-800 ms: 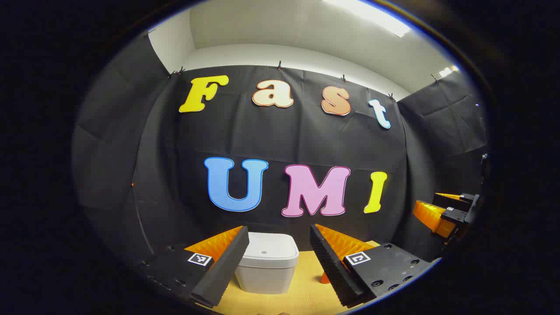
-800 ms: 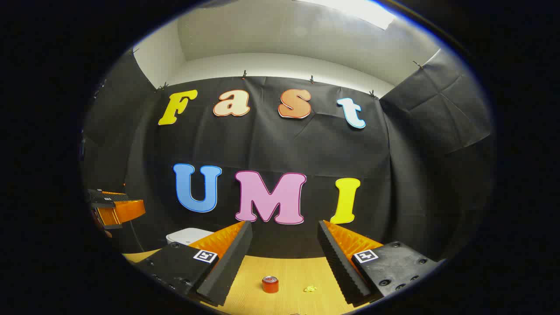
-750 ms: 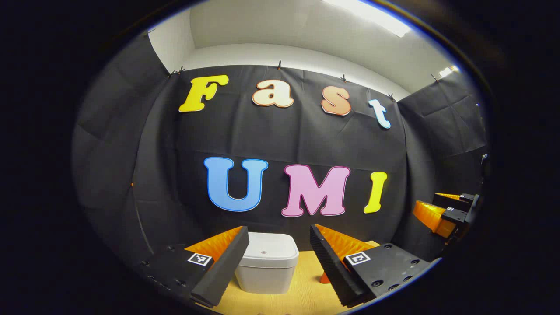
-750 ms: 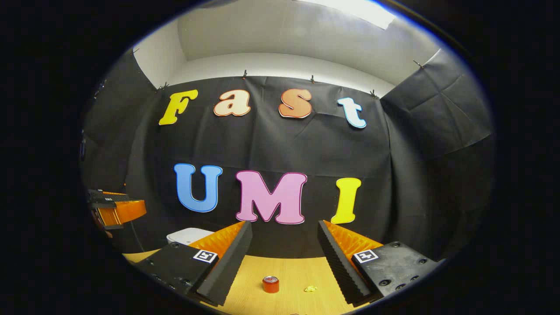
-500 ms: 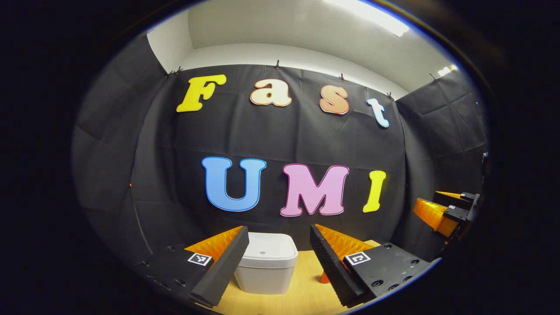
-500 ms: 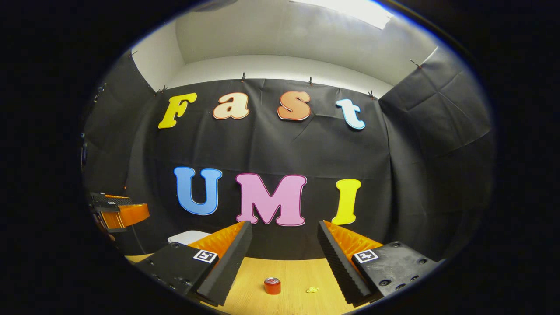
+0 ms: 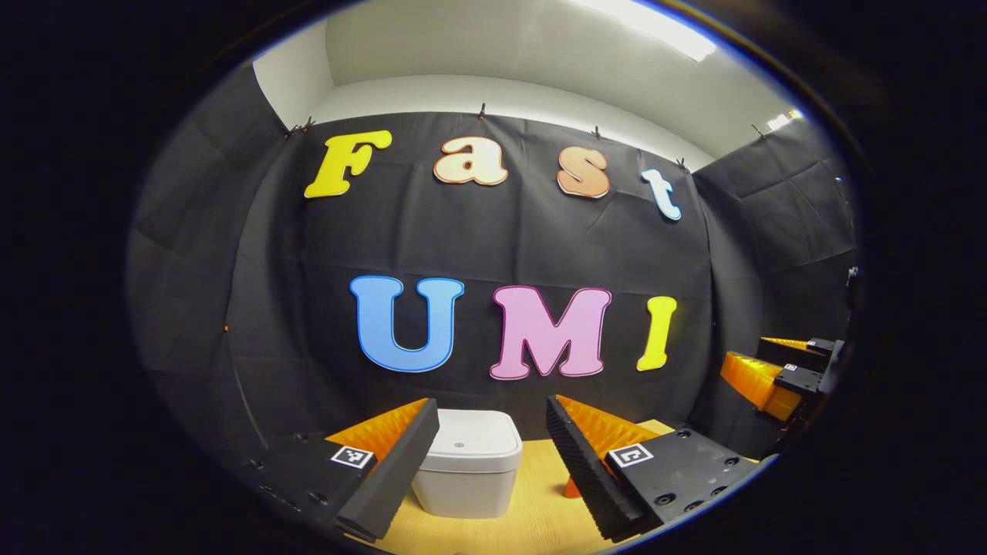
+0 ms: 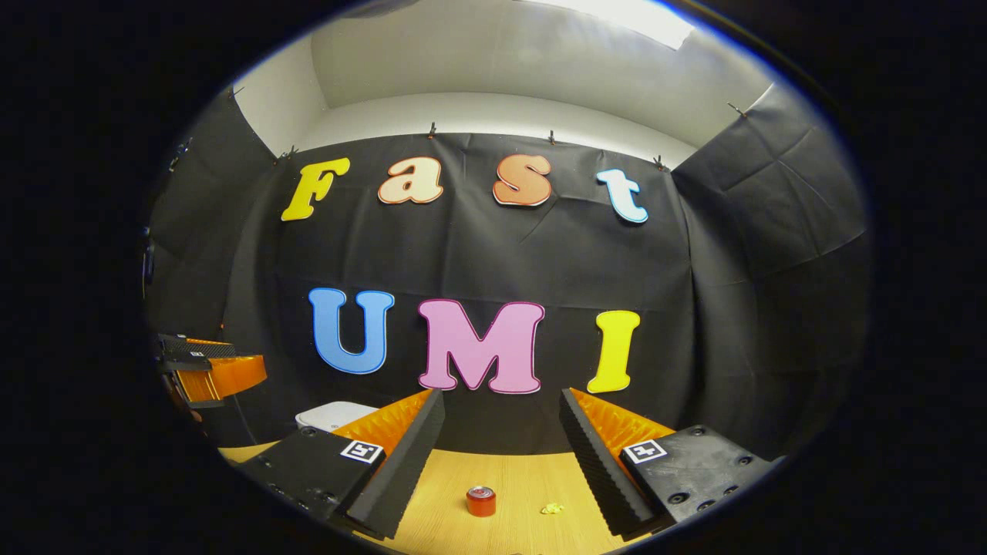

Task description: Press the lid of the desktop garbage bin to open it, pick up the crumpled paper on the desktop and throw it into the bin, then pick up the pop can on the desktop and drop it into the bin, and finally close the garbage bin lid.

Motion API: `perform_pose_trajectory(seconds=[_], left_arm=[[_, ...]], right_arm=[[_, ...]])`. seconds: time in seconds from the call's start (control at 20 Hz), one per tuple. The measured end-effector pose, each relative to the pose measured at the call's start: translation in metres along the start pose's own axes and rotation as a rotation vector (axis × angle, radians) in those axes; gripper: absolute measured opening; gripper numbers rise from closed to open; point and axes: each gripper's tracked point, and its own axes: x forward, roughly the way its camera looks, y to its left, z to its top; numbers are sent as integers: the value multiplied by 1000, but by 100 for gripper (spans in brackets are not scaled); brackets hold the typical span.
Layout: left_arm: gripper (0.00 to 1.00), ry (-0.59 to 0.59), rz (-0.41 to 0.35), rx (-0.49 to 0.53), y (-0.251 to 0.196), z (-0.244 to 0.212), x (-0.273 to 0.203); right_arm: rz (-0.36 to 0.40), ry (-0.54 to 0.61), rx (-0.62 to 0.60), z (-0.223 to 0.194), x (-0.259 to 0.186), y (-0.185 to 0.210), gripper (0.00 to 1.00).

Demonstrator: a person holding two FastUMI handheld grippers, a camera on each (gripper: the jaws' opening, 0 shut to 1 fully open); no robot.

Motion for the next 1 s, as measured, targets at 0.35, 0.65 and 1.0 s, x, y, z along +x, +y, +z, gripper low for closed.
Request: perform_pose_trajectory(seconds=[0.35,0.65,1.0], left_arm=[[95,32,20,6,1,-6,10],[93,55,37,26,3,-13,34],[67,105,79,8,13,-43,77]], right_arm=[[4,23,-2,-9,5,-3,96],[21,64,5,-28,22,-3,96],[61,108,9,-59,53,-4,97]])
